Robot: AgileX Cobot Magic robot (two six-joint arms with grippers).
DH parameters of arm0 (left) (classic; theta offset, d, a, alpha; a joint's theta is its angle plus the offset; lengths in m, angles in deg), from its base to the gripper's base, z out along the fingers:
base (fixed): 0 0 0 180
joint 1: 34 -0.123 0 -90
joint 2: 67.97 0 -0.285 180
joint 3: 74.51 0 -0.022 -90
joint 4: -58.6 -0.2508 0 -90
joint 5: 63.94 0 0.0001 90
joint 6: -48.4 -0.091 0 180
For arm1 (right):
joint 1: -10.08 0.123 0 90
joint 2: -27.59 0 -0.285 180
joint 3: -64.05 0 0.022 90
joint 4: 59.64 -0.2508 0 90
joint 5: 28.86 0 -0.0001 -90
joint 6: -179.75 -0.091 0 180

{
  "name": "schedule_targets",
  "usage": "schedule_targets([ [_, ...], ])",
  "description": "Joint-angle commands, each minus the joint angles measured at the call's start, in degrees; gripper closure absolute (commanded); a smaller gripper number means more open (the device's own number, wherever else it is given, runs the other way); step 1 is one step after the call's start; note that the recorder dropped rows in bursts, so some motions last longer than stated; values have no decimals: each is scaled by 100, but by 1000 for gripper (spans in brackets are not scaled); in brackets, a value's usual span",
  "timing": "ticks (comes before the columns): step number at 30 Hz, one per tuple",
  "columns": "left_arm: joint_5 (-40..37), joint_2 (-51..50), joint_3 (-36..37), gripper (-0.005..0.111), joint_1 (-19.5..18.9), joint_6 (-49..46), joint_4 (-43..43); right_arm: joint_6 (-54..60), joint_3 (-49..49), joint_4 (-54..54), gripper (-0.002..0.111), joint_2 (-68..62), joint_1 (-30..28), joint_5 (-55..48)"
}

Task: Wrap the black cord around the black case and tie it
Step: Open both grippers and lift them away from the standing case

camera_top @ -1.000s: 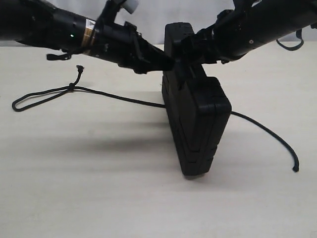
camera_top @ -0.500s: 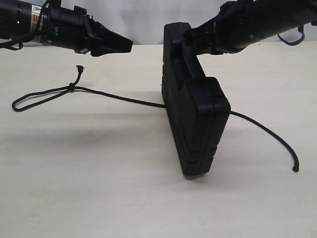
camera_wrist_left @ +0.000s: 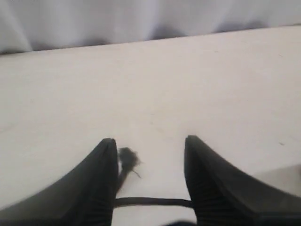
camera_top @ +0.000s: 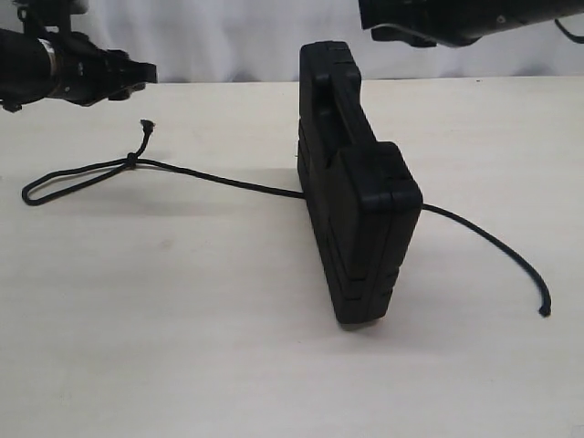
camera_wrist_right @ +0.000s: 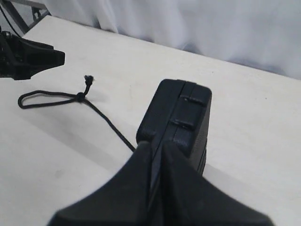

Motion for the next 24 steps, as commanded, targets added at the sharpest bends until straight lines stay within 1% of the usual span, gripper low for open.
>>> schedule_targets([
  [1, 181, 31, -187, 65, -155, 214, 46, -118, -17, 136, 93, 155, 4, 98],
  [4, 358, 31, -376, 65, -425, 510, 46, -145, -17, 161, 89, 157, 4, 73],
  [6, -54, 31, -415, 65, -594, 335, 46, -145, -17, 190, 87, 157, 4, 63],
  [8, -837, 54, -372, 65, -736, -120, 46, -184, -17, 343, 85, 157, 4, 77],
  [10, -1563, 54, -293, 65, -793, -435, 46, -396, -17, 521, 84, 157, -34, 104],
  [11, -2004, 54, -255, 65, -793, -722, 46, -523, -17, 622, 83, 157, -80, 104],
  [12, -2464, 42, -237, 65, -793, -1057, 220, -639, -17, 713, 82, 157, -140, 119],
  [14, -3489, -26, -375, 65, -793, -2279, 1151, -848, -17, 805, 80, 157, -270, 133],
  [15, -3881, -68, -511, 65, -797, -3099, 1614, -907, -17, 805, 79, 157, -338, 133],
  [16, -4254, -155, -741, 65, -858, -4037, 2249, -934, -17, 805, 79, 157, -393, 122],
  [18, -4700, -349, -1264, 65, -1036, -5943, 3950, -945, -17, 774, 79, 157, -404, 122],
  [19, -4941, -477, -1673, 65, -1172, -7332, 5478, -945, -17, 774, 79, 157, -404, 122],
  [21, -5484, -685, -2266, 65, -1492, -9141, 7776, -945, -17, 766, 79, 157, -404, 95],
  [22, -5865, -823, -2514, 65, -1670, -10227, 9189, -945, -17, 766, 79, 157, -404, 67],
  [23, -6262, -959, -2681, 65, -1822, -11232, 10438, -945, -17, 766, 79, 157, -404, 2],
  [24, -6535, -1063, -2761, 65, -1909, -12116, 11424, -945, -17, 766, 79, 157, -404, -60],
])
